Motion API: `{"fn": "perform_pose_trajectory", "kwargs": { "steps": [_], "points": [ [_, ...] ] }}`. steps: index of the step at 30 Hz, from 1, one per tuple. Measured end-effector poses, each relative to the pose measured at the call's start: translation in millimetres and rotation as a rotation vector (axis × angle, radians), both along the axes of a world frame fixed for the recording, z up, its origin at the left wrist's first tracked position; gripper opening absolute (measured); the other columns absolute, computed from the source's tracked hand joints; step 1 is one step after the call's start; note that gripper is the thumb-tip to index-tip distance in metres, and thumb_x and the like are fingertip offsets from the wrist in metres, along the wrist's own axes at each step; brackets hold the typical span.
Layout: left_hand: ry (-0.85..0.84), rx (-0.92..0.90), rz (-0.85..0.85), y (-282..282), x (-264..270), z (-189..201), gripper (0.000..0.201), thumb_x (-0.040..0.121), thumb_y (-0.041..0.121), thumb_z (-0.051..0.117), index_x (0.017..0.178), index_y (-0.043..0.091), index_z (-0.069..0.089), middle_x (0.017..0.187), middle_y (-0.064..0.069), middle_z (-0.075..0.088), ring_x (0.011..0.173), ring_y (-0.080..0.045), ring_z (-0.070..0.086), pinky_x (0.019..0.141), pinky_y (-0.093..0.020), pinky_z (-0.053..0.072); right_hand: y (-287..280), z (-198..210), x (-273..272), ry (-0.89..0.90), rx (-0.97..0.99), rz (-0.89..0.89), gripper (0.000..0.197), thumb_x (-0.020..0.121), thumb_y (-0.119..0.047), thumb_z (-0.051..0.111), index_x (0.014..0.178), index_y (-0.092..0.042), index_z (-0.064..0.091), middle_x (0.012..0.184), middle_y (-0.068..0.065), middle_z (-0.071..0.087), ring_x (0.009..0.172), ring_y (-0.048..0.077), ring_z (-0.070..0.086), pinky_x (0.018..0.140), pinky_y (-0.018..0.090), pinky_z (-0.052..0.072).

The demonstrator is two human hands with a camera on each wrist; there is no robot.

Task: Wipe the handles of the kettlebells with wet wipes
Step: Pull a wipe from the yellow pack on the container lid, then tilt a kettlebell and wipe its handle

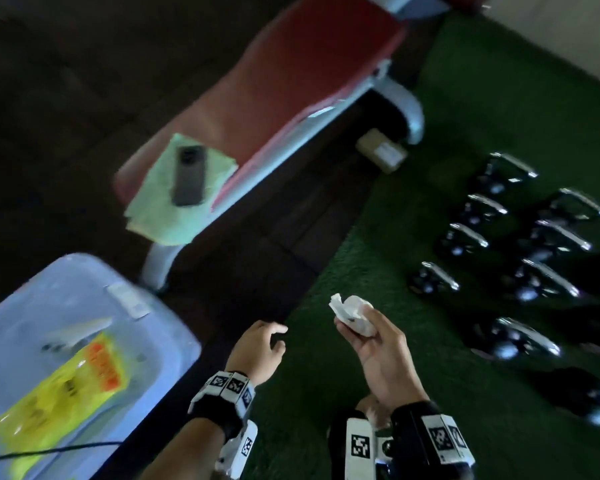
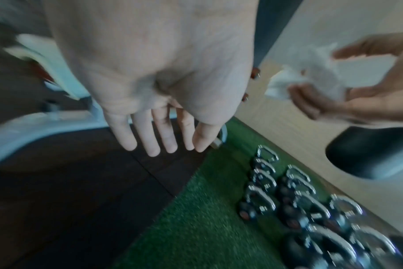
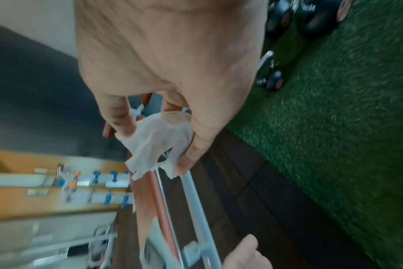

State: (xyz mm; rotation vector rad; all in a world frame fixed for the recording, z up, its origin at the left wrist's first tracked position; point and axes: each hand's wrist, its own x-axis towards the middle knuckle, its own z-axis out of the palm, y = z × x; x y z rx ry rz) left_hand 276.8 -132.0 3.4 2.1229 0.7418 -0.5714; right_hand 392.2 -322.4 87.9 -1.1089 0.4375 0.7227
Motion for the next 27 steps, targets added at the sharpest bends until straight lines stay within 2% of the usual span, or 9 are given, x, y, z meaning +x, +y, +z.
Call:
{"fn": "perform_pose_trajectory", "kwargs": {
  "steps": [3,6,9,14,18,20,23,25,27],
  "points": [
    [0.077,-0.101,-0.107,-48.6,69.0,-43.7,0.029,0.099,0.027,0.06,0.126,0.034,0.067,0.129,0.009,0.065,0.116,-0.008,0.063,0.1,-0.029,0.053,-70.7,-25.0,55.0,-0.038,-0.05,-0.173,0.028,0.092,-0.017,0.065,0.102,0.007,0.076,0.114,0.021,0.075,0.113,0.03,0.071,0.098,0.042,0.057],
    [0.144,-0.156,-0.197,-93.6,136.8,-102.5,0.029,0.1,0.025,0.06,0.127,0.033,0.067,0.127,0.01,0.068,0.109,-0.005,0.066,0.089,-0.023,0.055,-135.0,-72.0,103.9,-0.057,-0.116,-0.305,0.026,0.094,-0.012,0.065,0.104,0.01,0.073,0.113,0.022,0.075,0.114,0.031,0.071,0.099,0.042,0.053],
    [0.161,-0.183,-0.257,-133.0,198.6,-163.0,0.028,0.101,0.023,0.06,0.127,0.029,0.068,0.127,0.008,0.069,0.107,-0.008,0.067,0.084,-0.02,0.05,-184.9,-127.5,146.5,-0.084,-0.17,-0.398,0.018,0.098,-0.005,0.062,0.095,0.004,0.077,0.108,0.02,0.077,0.113,0.03,0.071,0.096,0.038,0.054],
    [0.058,-0.234,-0.203,-181.9,296.5,-267.6,0.024,0.1,0.019,0.062,0.121,0.026,0.071,0.122,0.003,0.074,0.105,-0.011,0.066,0.084,-0.021,0.044,-229.1,-227.7,208.5,-0.184,-0.252,-0.505,0.022,0.093,0.001,0.067,0.114,-0.001,0.071,0.11,0.017,0.077,0.106,0.025,0.073,0.09,0.027,0.06],
    [-0.043,-0.256,-0.135,-211.2,367.8,-348.8,0.033,0.097,0.019,0.067,0.129,0.027,0.067,0.127,0.002,0.072,0.098,-0.009,0.063,0.07,-0.014,0.043,-246.8,-307.0,250.8,-0.308,-0.445,-0.544,0.036,0.088,0.003,0.074,0.119,-0.015,0.071,0.117,0.009,0.075,0.107,0.015,0.073,0.091,0.023,0.055],
    [-0.083,-0.321,-0.116,-221.5,395.8,-386.7,0.049,0.091,0.02,0.075,0.137,0.028,0.06,0.133,0.0,0.067,0.105,-0.014,0.065,0.076,-0.017,0.048,-252.3,-339.0,266.0,-0.335,-0.52,-0.561,0.045,0.085,0.003,0.076,0.125,-0.015,0.071,0.118,0.005,0.074,0.107,0.012,0.073,0.092,0.022,0.055],
    [-0.155,-0.439,-0.185,-231.4,427.6,-437.5,0.083,0.078,0.03,0.089,0.148,0.033,0.045,0.14,0.005,0.057,0.125,-0.017,0.058,0.106,-0.036,0.049,-258.5,-377.6,281.5,-0.429,-0.594,-0.586,0.043,0.083,0.004,0.077,0.119,-0.019,0.074,0.11,0.001,0.078,0.102,0.01,0.074,0.089,0.022,0.056],
    [-0.238,-0.452,-0.294,-235.4,442.5,-462.8,0.099,0.068,0.039,0.095,0.15,0.037,0.04,0.139,0.014,0.054,0.128,-0.01,0.053,0.114,-0.037,0.041,-261.0,-395.9,289.0,-0.512,-0.659,-0.588,0.039,0.083,0.004,0.078,0.113,-0.021,0.076,0.105,-0.004,0.079,0.1,0.006,0.074,0.089,0.021,0.058],
    [-0.307,-0.458,-0.394,-241.8,451.5,-481.0,0.098,0.06,0.047,0.097,0.143,0.042,0.044,0.135,0.019,0.056,0.127,-0.005,0.053,0.114,-0.034,0.039,-264.0,-409.2,293.6,-0.594,-0.726,-0.58,0.034,0.083,0.001,0.079,0.108,-0.022,0.079,0.103,-0.009,0.08,0.1,0.003,0.074,0.09,0.022,0.058]
  ]
}}
